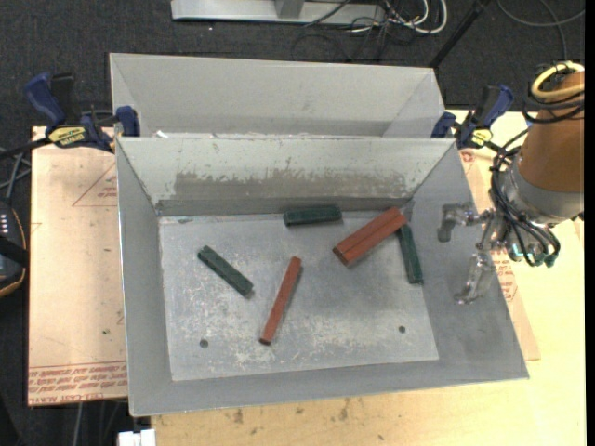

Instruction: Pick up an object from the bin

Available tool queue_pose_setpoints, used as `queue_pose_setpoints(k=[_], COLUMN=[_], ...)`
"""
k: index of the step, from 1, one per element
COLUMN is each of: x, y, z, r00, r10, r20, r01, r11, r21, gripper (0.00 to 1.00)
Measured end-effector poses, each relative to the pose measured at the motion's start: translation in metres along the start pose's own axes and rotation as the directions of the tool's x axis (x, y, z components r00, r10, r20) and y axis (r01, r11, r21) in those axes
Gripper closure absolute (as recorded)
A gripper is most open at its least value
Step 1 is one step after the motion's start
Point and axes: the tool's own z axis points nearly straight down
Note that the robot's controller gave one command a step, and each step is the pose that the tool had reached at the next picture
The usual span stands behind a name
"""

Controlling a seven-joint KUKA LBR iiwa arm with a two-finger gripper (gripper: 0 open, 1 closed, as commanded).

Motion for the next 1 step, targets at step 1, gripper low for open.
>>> queue_pose_setpoints(k=[1], x=[-0.0017], y=[0.0007], z=[-0.004], r00=[1.0], r10=[-0.003], r20=[0.008], r01=[0.003], r11=[1.0], r21=[0.001], gripper=[0.0])
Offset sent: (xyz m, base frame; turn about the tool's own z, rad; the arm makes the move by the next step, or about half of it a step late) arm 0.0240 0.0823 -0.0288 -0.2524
